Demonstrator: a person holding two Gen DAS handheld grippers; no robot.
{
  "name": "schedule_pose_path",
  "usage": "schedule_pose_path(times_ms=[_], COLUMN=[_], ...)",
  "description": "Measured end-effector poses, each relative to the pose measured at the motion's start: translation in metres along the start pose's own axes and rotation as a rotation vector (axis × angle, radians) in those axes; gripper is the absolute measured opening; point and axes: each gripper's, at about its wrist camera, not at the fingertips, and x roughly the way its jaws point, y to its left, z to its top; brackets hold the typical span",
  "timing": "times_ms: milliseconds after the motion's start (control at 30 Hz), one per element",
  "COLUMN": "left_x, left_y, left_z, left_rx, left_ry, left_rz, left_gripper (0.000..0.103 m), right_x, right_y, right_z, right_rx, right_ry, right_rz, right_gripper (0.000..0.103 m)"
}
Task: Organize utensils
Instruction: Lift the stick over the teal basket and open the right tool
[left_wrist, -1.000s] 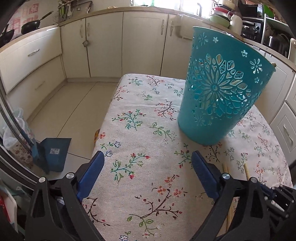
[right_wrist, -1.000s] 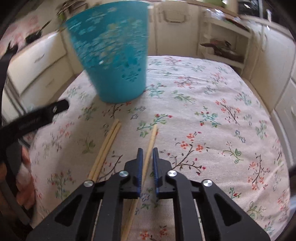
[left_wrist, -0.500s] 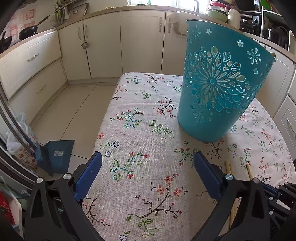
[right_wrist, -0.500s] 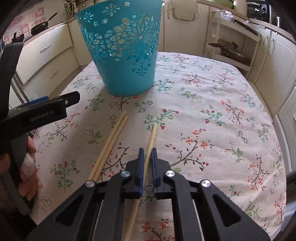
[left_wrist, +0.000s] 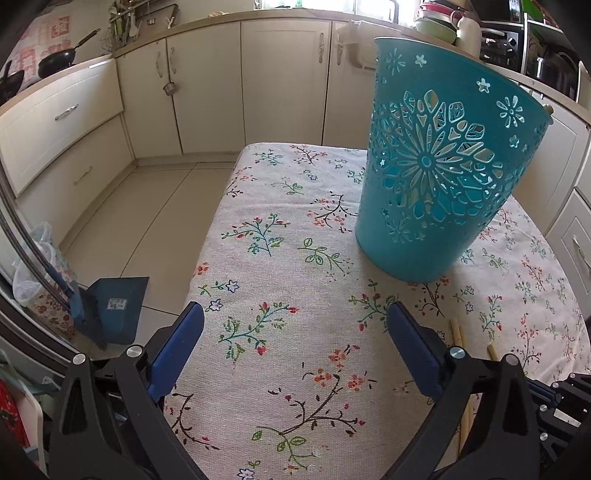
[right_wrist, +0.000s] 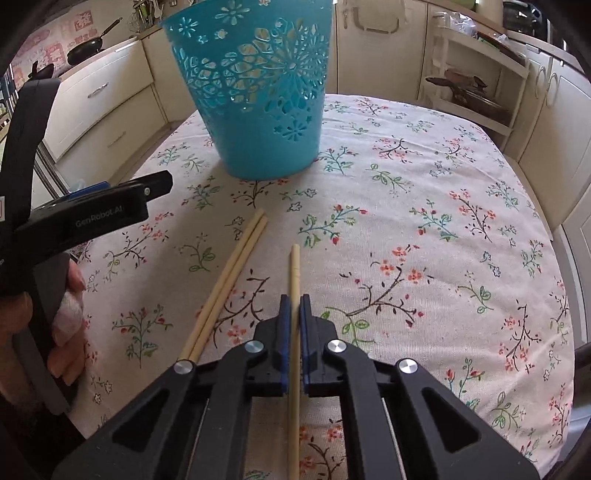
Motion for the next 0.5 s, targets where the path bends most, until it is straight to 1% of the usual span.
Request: schedule_pose_path(times_ms=[67, 167, 333, 500], left_x=[0.001, 0.001, 0.002, 0.002], left_y=[0.0, 0.0, -0.001, -0.001], left_z=[0.0, 0.0, 0.0, 0.0], left_rx=[-0.001, -0.004, 0.002, 0.002], left_ry=[0.002, 0.005, 0.01, 0.012], left_rz=[0.0, 0.0, 0.001, 0.002], left_gripper=[0.095, 0.095, 0.095, 0.095], right_x=[-0.004, -0.017, -0.046, -0.071], right_y=[-0.001, -0.003, -0.007, -0.004], right_z=[-0.001, -0.001, 0.006, 0.018], right_rx=[0.018, 0.056, 0.13, 0.158], right_ry=[-0.003, -0.026, -0.096, -0.164], right_rz=[0.023, 0.083, 0.214, 0.314], right_gripper=[0.006, 0.006, 0.006, 0.006])
